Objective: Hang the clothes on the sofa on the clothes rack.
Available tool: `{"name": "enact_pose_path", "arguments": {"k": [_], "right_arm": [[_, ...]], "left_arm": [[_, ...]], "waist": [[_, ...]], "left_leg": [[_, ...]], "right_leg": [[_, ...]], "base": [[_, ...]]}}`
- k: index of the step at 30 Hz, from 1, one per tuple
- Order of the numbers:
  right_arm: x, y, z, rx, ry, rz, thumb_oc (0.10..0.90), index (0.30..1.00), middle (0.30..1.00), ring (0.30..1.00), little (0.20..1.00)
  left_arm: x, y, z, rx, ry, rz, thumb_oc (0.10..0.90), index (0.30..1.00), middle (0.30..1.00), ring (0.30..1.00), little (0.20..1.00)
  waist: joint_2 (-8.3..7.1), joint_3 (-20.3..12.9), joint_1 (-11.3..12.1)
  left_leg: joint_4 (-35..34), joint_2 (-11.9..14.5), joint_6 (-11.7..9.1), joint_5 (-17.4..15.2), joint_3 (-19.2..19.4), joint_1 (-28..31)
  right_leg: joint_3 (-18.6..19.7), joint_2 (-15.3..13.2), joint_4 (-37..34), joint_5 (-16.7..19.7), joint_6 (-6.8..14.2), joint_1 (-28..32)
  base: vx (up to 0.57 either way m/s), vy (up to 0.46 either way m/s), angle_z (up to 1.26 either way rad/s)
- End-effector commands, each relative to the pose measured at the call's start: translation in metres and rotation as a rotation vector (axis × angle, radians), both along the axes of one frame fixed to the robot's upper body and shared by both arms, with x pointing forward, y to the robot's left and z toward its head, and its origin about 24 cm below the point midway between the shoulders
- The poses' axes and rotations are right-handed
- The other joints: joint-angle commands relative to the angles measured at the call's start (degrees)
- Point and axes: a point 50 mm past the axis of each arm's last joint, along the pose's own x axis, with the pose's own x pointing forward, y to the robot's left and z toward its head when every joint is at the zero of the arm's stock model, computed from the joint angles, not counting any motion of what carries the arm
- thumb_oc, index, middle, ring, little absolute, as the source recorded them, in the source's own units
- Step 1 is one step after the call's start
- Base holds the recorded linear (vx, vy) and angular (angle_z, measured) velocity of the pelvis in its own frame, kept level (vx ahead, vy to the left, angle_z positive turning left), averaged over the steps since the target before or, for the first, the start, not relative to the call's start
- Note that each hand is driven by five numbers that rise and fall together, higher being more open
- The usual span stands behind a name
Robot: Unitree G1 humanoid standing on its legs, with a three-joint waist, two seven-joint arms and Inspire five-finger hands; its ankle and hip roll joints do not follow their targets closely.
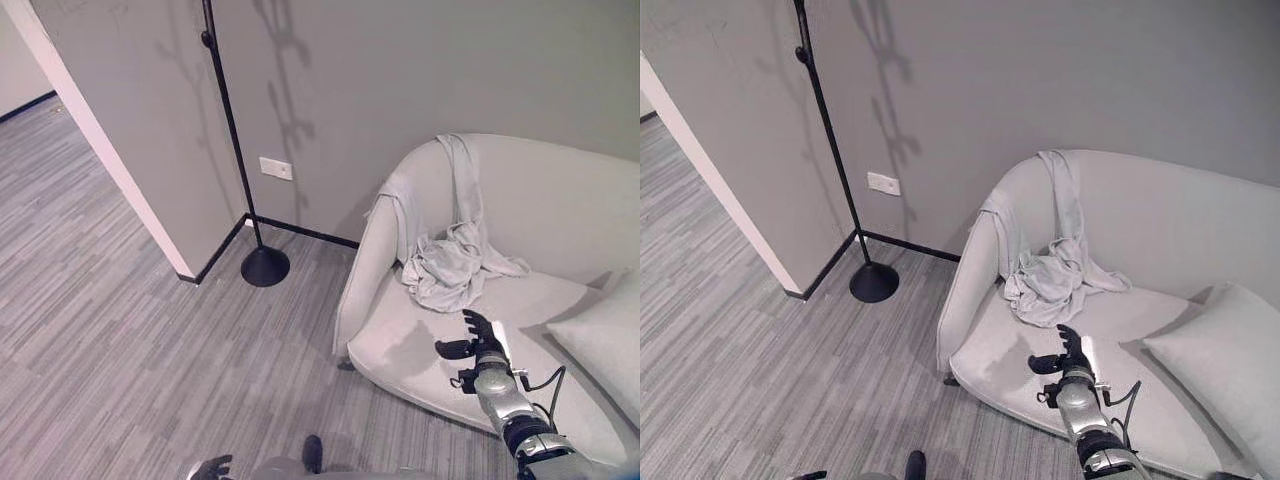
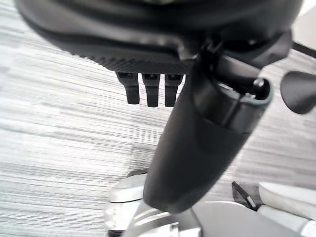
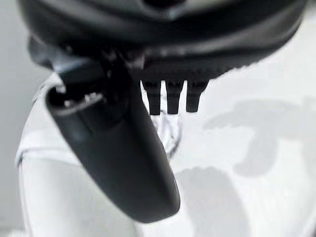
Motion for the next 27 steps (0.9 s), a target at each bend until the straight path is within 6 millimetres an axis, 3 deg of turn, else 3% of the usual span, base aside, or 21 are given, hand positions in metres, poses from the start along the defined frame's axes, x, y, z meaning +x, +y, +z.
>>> {"name": "enact_pose_path", "arguments": {"k": [1, 3, 6, 10, 12, 14, 16, 20, 23, 27], "right_arm": [[0.037, -0.038, 0.072, -0.277, -0.233, -0.009, 0.8, 0.9, 0.9, 0.9, 0.9], [0.032, -0.04, 0.065, -0.259, -0.218, -0.041, 0.8, 0.9, 0.9, 0.9, 0.9], [0.03, -0.037, 0.053, -0.213, -0.162, -0.019, 0.8, 0.9, 0.9, 0.9, 0.9], [0.037, -0.033, 0.052, -0.184, -0.151, -0.004, 0.8, 0.9, 0.9, 0.9, 0.9], [0.056, -0.03, 0.071, -0.175, -0.212, -0.001, 0.8, 0.9, 0.9, 0.9, 0.9], [0.062, -0.031, 0.077, -0.176, -0.225, -0.008, 0.8, 0.9, 0.9, 0.9, 0.9], [0.08, -0.035, 0.105, -0.196, -0.295, -0.022, 0.8, 0.9, 0.9, 0.9, 0.9], [0.097, -0.037, 0.135, -0.202, -0.387, -0.047, 0.8, 0.9, 0.9, 0.9, 0.9], [0.106, -0.02, 0.143, -0.209, -0.436, 0.013, 0.8, 0.9, 0.9, 0.9, 0.9], [0.107, -0.014, 0.139, -0.261, -0.417, 0.051, 0.8, 0.9, 0.9, 0.9, 0.9]], "left_arm": [[0.03, -0.008, 0.006, 0.004, -0.103, -0.102, 0.8, 0.9, 0.9, 0.9, 0.9], [0.031, -0.009, 0.006, 0.033, -0.103, -0.125, 0.8, 0.9, 0.9, 0.9, 0.9], [0.023, -0.017, 0.003, 0.006, -0.102, -0.107, 0.8, 0.9, 0.9, 0.9, 0.9], [0.013, -0.03, -0.001, -0.031, -0.074, -0.105, 0.8, 0.9, 0.9, 0.9, 0.9], [0.017, -0.043, -0.002, -0.053, -0.087, -0.178, 0.8, 0.9, 0.9, 0.9, 0.9], [0.023, -0.046, 0.0, -0.06, -0.107, -0.19, 0.8, 0.9, 0.9, 0.9, 0.9], [0.041, -0.048, 0.006, -0.054, -0.181, -0.222, 0.8, 0.9, 0.9, 0.9, 0.9], [0.055, -0.049, 0.011, -0.038, -0.234, -0.231, 0.8, 0.9, 0.9, 0.9, 0.9], [0.059, -0.053, 0.011, -0.034, -0.248, -0.225, 0.8, 0.9, 0.9, 0.9, 0.9], [0.06, -0.059, 0.012, -0.031, -0.264, -0.278, 0.8, 0.9, 0.9, 0.9, 0.9]], "waist": [[0.63, 1.8, -0.8], [-0.14, 1.2, -0.9], [-0.91, -0.2, 0.3], [-0.78, 0.3, 0.8], [0.14, 3.3, 1.1], [0.65, 3.9, 0.9], [2.33, 6.4, 1.0], [4.0, 7.7, 1.3], [4.77, 8.6, 1.3], [5.48, 9.2, 1.5]], "left_leg": [[1.9, 3.6, -3.8, -7.7, -4.7, 4.8], [0.8, 4.1, -4.3, -8.1, -5.8, 5.8], [0.2, 5.6, -6.0, -7.6, -6.9, 5.2], [0.2, 7.2, -7.5, -6.8, -8.9, 3.3], [0.2, 8.2, -8.5, -5.1, -10.9, -0.1], [0.2, 8.5, -8.8, -4.5, -11.7, -1.6], [0.2, 8.6, -9.8, -2.4, -13.2, -6.3], [0.2, 9.0, -11.0, 0.3, -12.4, -11.1], [0.2, 10.0, -11.4, 1.0, -10.3, -11.9], [0.2, 10.5, -11.6, 1.4, -10.1, -12.3]], "right_leg": [[-0.7, 2.5, -15.0, 9.3, -0.7, 2.4], [0.8, 3.1, -19.5, 10.0, -0.2, 3.6], [-0.5, 4.5, -24.5, 10.9, -1.1, 7.4], [-1.7, 5.7, -25.1, 10.0, -1.8, 7.6], [-3.1, 6.6, -23.8, 9.2, -2.8, 4.9], [-3.7, 6.8, -23.1, 8.8, -3.1, 3.6], [-5.7, 6.9, -20.3, 7.7, -3.8, -0.9], [-8.2, 6.4, -18.5, 6.5, -4.1, -4.0], [-9.1, 6.3, -16.9, 5.2, -4.6, -4.7], [-10.3, 6.5, -15.6, 4.3, -5.0, -5.2]], "base": [[0.19, -0.159, 0.33], [0.16, -0.14, 0.33], [0.2, -0.225, 0.38], [0.05, -0.198, 0.24], [-0.14, -0.191, 0.28], [-0.13, -0.106, 0.27], [-0.18, -0.111, 0.52], [-0.07, -0.07, 0.56], [0.02, -0.066, 0.22], [0.03, -0.071, 0.09]]}}
